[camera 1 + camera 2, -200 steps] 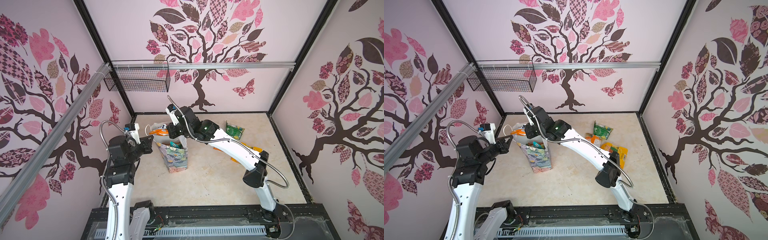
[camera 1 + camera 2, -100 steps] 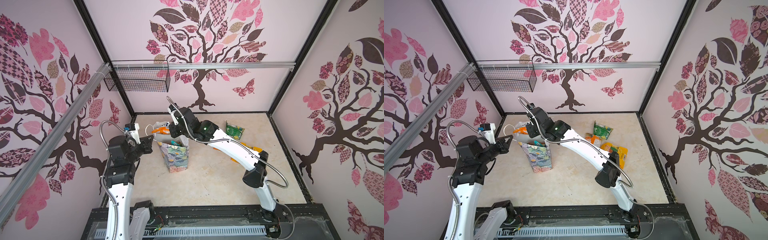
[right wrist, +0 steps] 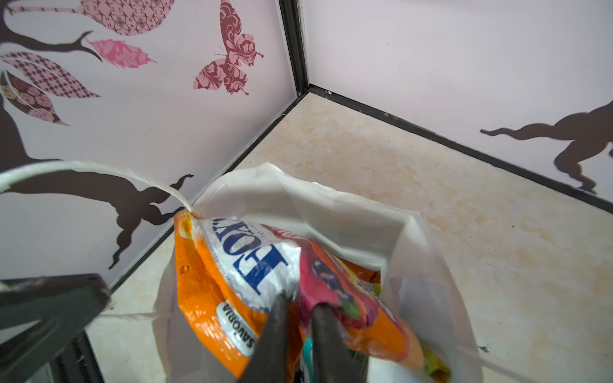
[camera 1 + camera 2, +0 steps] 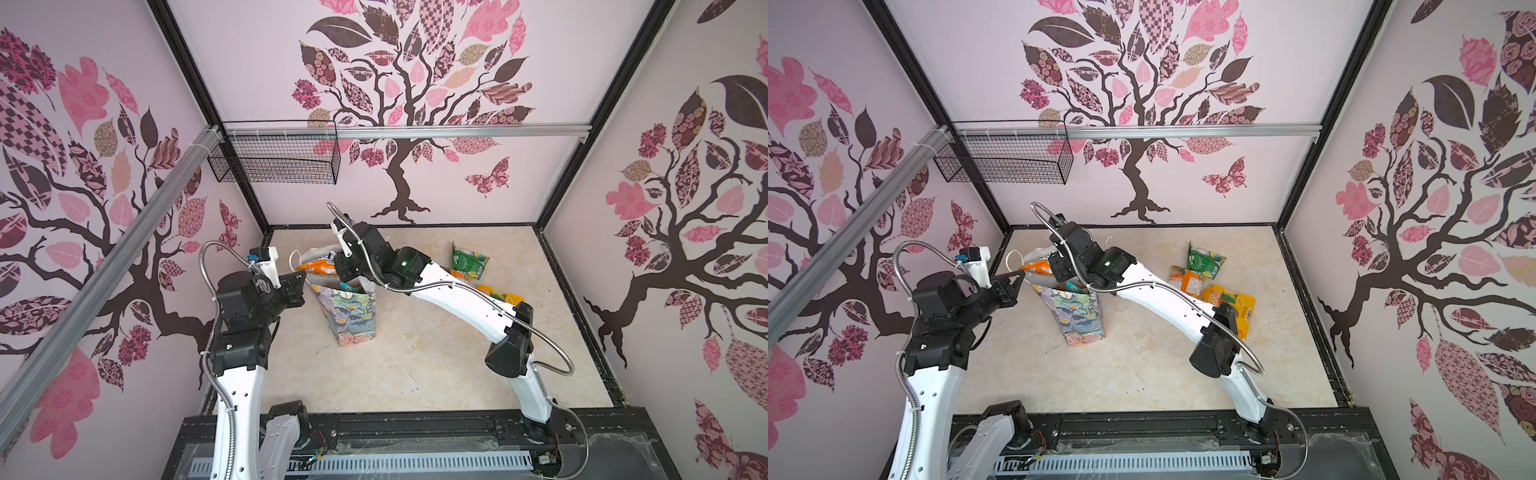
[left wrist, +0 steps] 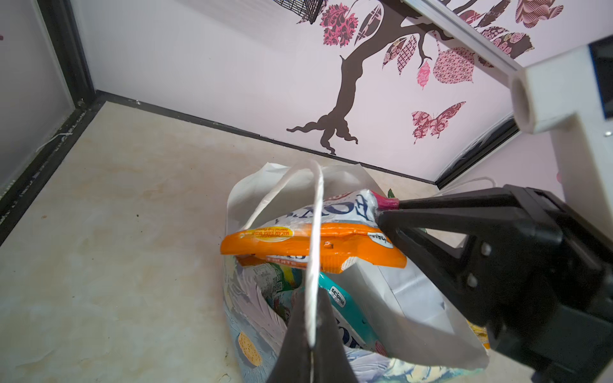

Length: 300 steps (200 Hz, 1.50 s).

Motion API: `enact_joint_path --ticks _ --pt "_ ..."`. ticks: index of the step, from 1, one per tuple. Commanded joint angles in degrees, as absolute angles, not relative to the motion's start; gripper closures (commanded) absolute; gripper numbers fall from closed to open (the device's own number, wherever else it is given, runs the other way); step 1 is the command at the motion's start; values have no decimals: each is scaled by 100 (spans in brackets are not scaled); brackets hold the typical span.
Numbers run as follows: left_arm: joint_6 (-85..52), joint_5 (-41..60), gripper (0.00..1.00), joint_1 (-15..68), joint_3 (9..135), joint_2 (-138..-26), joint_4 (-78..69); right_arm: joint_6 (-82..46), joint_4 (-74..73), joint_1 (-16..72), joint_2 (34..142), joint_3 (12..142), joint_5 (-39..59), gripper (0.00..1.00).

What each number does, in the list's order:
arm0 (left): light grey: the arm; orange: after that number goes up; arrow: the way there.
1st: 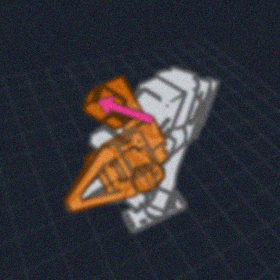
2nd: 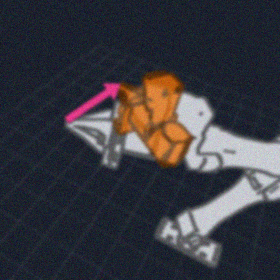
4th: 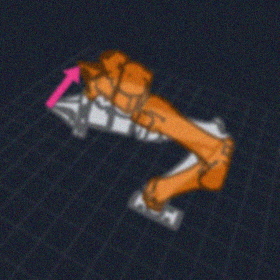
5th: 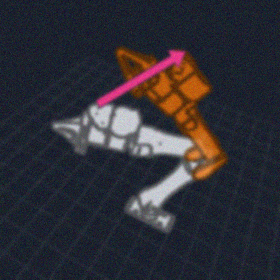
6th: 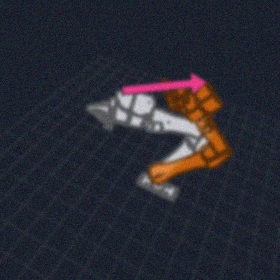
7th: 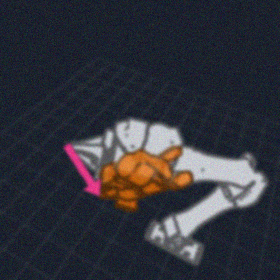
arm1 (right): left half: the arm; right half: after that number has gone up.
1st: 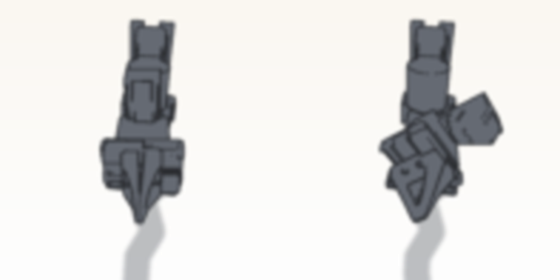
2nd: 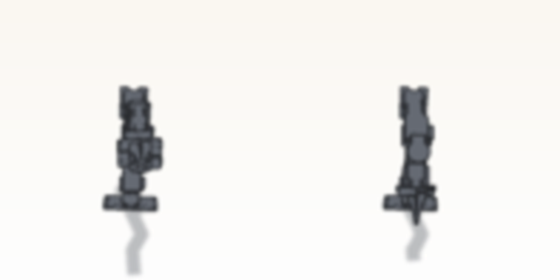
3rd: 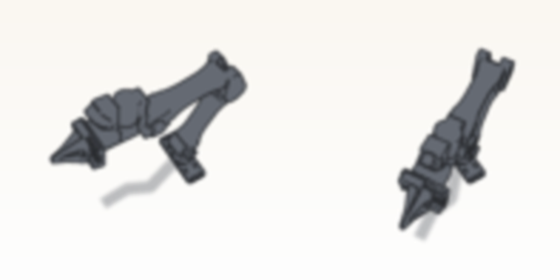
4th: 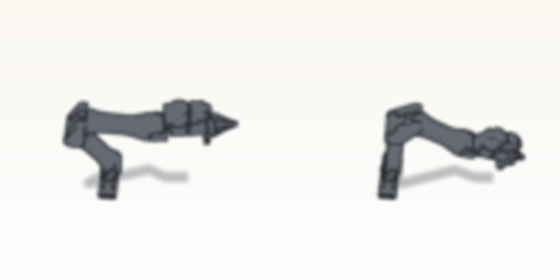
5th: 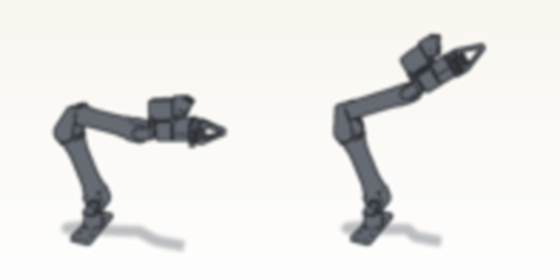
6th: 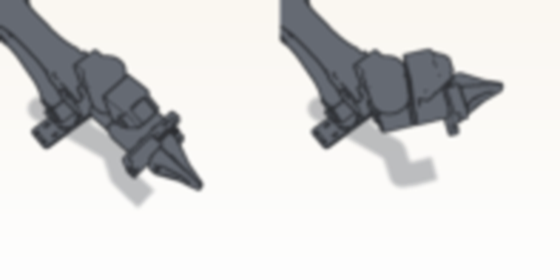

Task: Place the snacks into the paper bag
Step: 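Lower the Fox's packet into the bag and open the right gripper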

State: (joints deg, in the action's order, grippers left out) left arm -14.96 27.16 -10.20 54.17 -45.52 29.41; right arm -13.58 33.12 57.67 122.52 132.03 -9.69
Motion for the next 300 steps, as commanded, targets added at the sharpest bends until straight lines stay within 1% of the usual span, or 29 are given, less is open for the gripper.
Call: enact_joint_path --ticks 1,13,26,69,98,118,132,152,175,188,205,217,244,272,285,300 --pt "-1425 2729 100 -1015 5401 -4448 2733 -1380 3251 5761 12117 13580 -783 75" --pt "-1424 2742 100 -1019 5397 -4452 2730 -1347 3294 5761 12113 13630 -841 74" --pt "-1425 2743 100 -1019 5388 -4447 2725 -1303 3305 5761 12055 13634 -891 69" --pt "-1433 2758 100 -1013 5390 -4456 2707 -1067 3413 5757 11750 13724 -922 63" --pt "-1441 2769 100 -1013 5390 -4461 2699 -806 3605 5757 11311 13624 -1087 58" --pt "-1449 2773 100 -1015 5377 -4456 2699 -655 3632 5757 10888 13234 -1414 54" --pt "-1451 2786 100 -1013 5379 -4465 2698 -591 3526 5757 10559 12774 -1709 47" --pt "-1450 2793 100 -1016 5379 -4471 2695 -570 3262 5746 10162 11979 -2073 43" --pt "-1459 2812 100 -1013 5379 -4467 2672 -717 3192 5649 10052 11531 -1899 41" --pt "-1464 2816 100 -1012 5377 -4465 2669 -787 3216 5599 10093 11472 -1524 40" --pt "-1469 2819 100 -1011 5364 -4465 2665 -831 3137 5581 10154 11404 -1061 39" --pt "-1476 2818 100 -1011 5362 -4465 2646 -826 3049 5581 10214 11337 -915 40" --pt "-1486 2829 100 -1010 5361 -4489 2628 -726 3172 5586 10507 11498 -971 39" --pt "-1529 2823 100 -1009 5369 -4523 2593 -657 2932 5581 10687 11559 -930 39" --pt "-1570 2822 100 -1006 5411 -4531 2567 -617 2884 5561 10851 11696 -1038 43" --pt "-1630 2837 100 -1011 5499 -4567 2590 -581 3035 5462 11127 12041 -1053 55"
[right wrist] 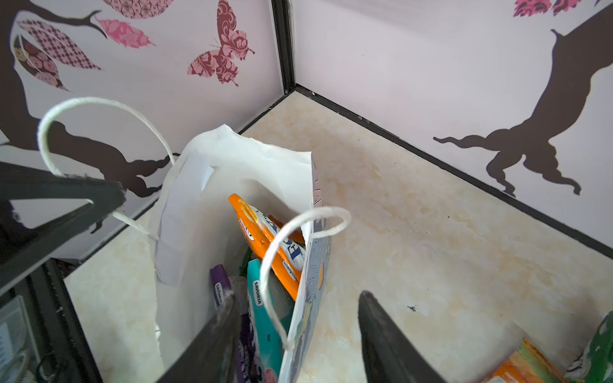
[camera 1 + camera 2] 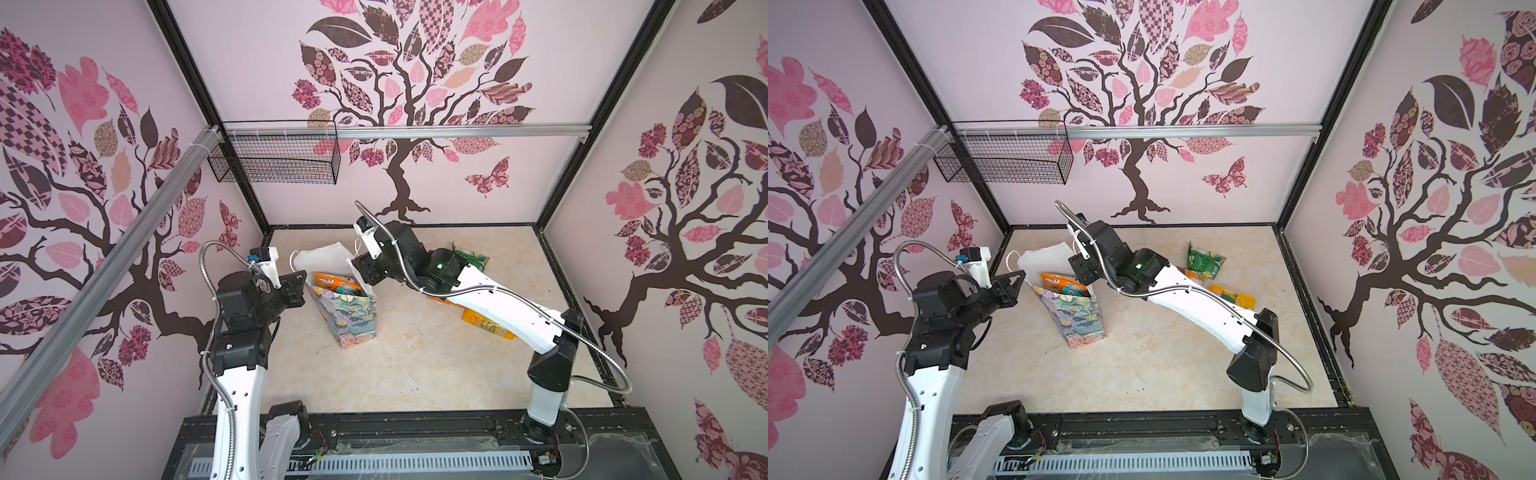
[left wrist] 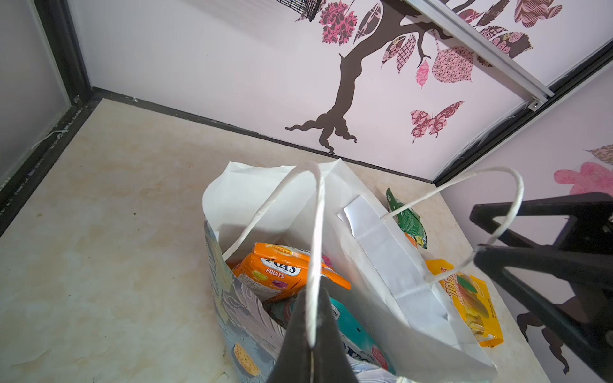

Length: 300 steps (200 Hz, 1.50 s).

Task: Place the snacks into the paper bag
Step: 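Lower the Fox's packet into the bag and open the right gripper, then raise the right gripper from the bag while the left gripper shifts the bag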

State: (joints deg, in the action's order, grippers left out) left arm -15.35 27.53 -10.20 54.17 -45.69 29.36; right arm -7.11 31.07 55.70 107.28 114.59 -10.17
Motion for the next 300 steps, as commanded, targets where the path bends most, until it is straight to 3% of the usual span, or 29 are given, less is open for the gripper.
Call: enact_joint_path --ticks 1,24,43,86,116,174,239,247,266,281,300 --pt "-1633 2838 100 -1011 5514 -4568 2596 -585 3047 5451 11149 12067 -1049 56" --pt "-1609 2812 100 -999 5820 -4807 2851 -537 2945 5300 11278 12278 -1008 84" --pt "-1614 2878 100 -983 6239 -5236 3055 -492 2698 5168 11229 12305 -891 100" --pt "-960 2518 100 -180 8102 -6593 3896 -519 2482 4911 11079 12394 -698 100" --pt "-768 2772 100 22 8885 -7261 4183 -583 1952 4913 10394 11463 -598 100" --pt "-608 2661 100 15 7974 -6885 3869 -1015 1173 4918 9127 9567 -289 100" --pt "-635 2698 100 -71 7784 -6667 3762 -1097 1353 4943 9124 9776 69 100" --pt "-638 2608 93 -102 7763 -6654 3759 -1094 1388 4944 9153 9783 101 100" --pt "-725 2514 92 -244 7715 -6636 3693 -1098 1417 4940 9193 9741 144 99" --pt "-882 2631 76 -457 7626 -6617 3496 -1049 1466 4944 9211 9742 119 99" --pt "-968 2810 71 -582 7578 -6618 3397 -937 1579 4940 9211 9788 85 99"
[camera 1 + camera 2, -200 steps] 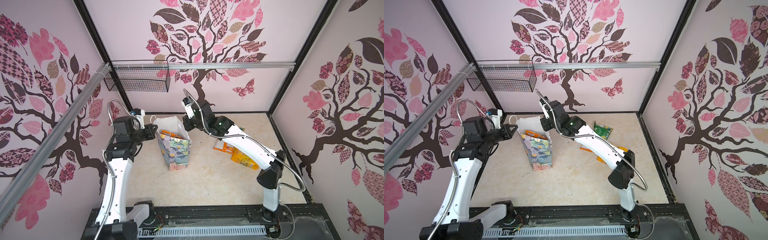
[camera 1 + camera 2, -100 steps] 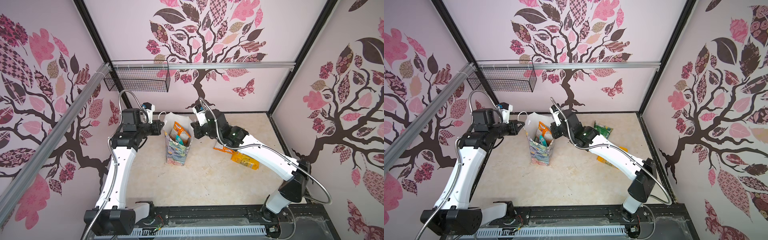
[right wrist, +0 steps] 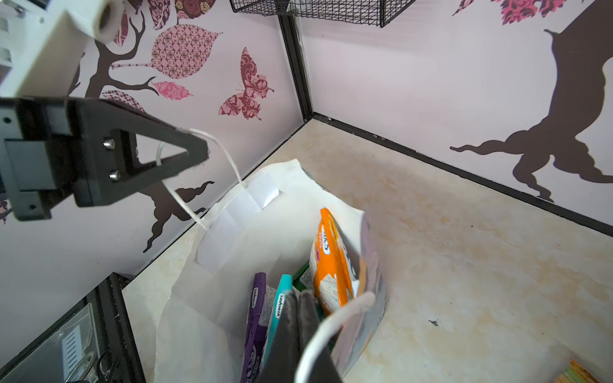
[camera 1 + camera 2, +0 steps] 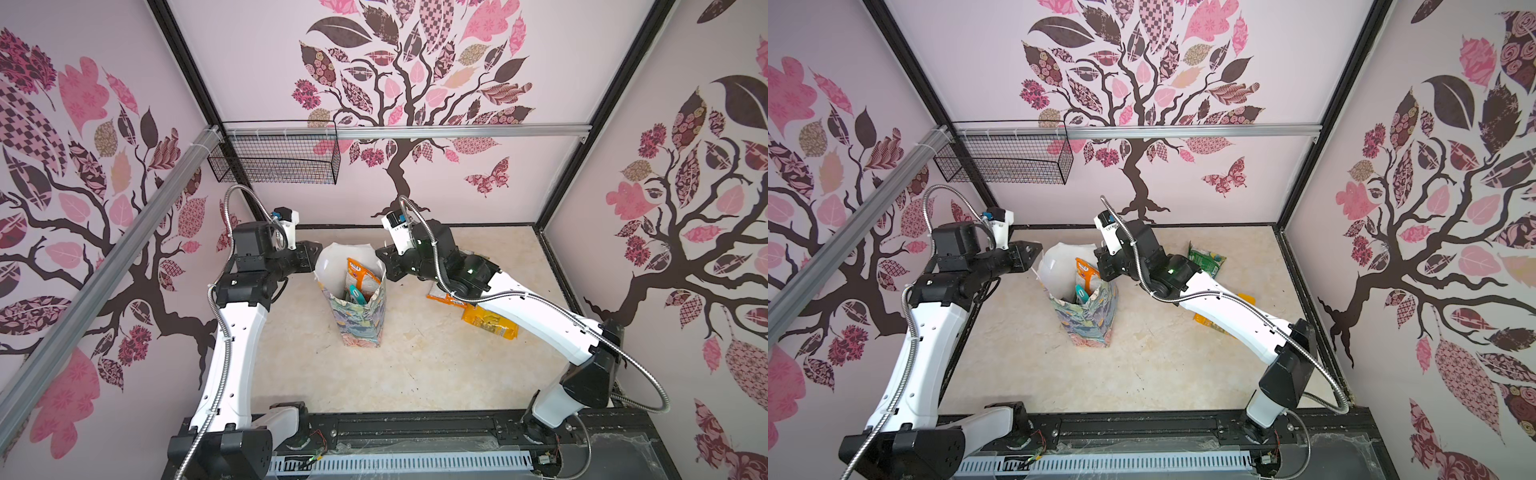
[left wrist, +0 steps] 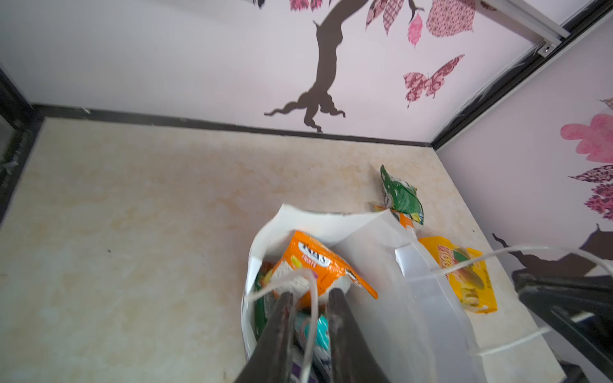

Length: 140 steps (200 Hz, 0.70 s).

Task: Place the snacks into the paper bag
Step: 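Raise the right gripper from the bag while the left gripper shifts the bag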

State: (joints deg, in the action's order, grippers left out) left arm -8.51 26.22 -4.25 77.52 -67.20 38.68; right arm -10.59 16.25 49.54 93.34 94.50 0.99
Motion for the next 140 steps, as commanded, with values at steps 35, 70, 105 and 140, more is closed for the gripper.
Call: enact_joint_path --ticks 35,70,105,140 --pt "-944 2915 68 -589 7558 -6627 3395 -825 1792 4944 9187 9891 139 94" --pt "-885 3089 80 -593 7608 -6609 3636 -850 1812 4947 9123 9817 177 81" --pt "-808 2063 59 -590 8219 -6292 4912 -746 2043 4942 9141 9964 200 74" --pt "-931 1485 43 -599 8688 -5900 5762 -711 2084 4943 9089 9929 193 71"
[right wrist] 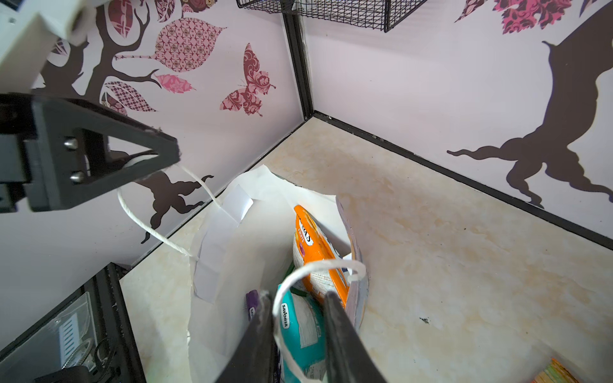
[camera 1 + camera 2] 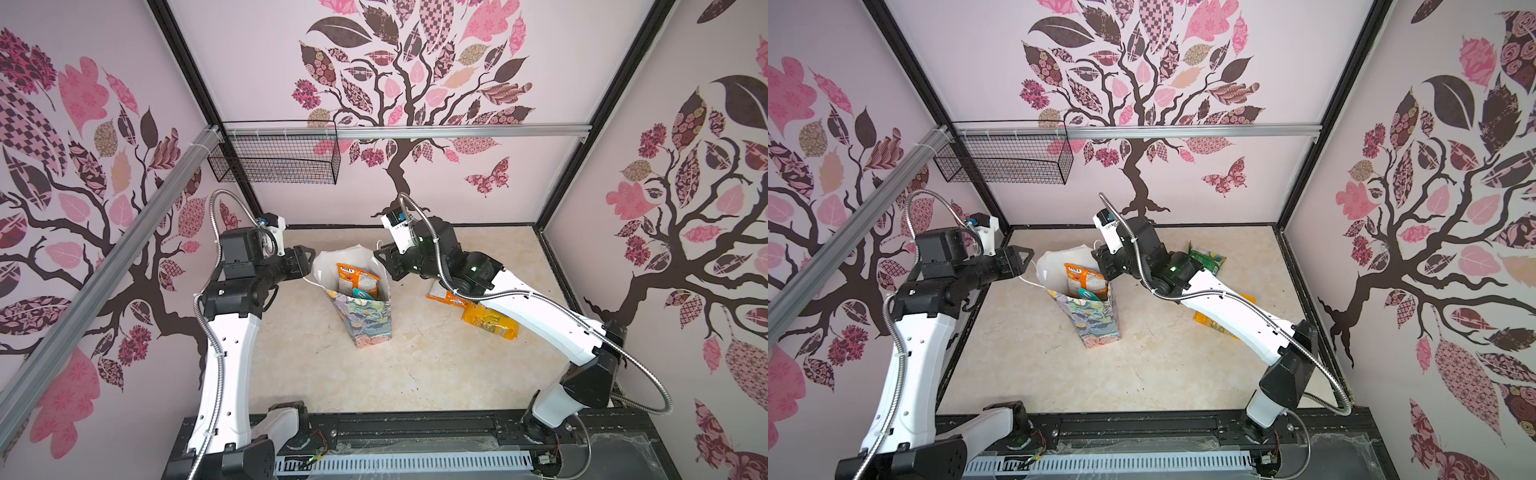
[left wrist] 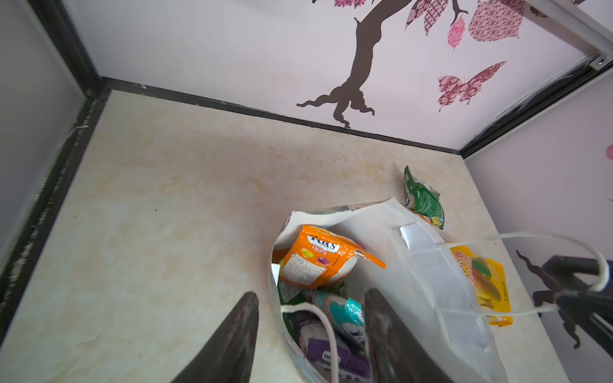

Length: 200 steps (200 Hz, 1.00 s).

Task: Place the snacks into the paper bag
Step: 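Raise the right gripper from the bag while the left gripper shifts the bag, then move the open right gripper over the orange Fox's packet beside the bag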

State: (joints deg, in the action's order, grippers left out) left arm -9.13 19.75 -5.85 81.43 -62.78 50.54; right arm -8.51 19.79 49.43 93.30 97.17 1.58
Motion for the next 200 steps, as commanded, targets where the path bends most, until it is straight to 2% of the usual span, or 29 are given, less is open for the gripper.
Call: enact_joint_path --ticks 1,24,72,95,124,137,157,200 --pt "-936 1494 42 -598 8681 -5890 5777 -712 2083 4941 9084 9926 193 71" --pt "-1009 1914 38 -605 8487 -5761 5842 -688 2047 4940 9054 9857 193 71" --pt "-941 2184 38 -589 8102 -5962 5885 -640 2046 4945 9162 9879 236 72" --pt "-952 2289 40 -569 7999 -6067 5763 -598 2057 4947 9245 9987 240 80" --pt "-923 2319 55 -512 8016 -6252 5602 -589 2000 4940 9296 10073 340 92" --pt "-905 2316 71 -505 8108 -6357 5516 -620 1960 4939 9265 10073 344 100" --pt "-899 2312 100 -487 8297 -6523 5371 -650 1783 4940 9066 9908 238 100" --pt "-880 2215 100 -319 8392 -6706 4755 -623 1161 4945 8327 9093 -29 100"
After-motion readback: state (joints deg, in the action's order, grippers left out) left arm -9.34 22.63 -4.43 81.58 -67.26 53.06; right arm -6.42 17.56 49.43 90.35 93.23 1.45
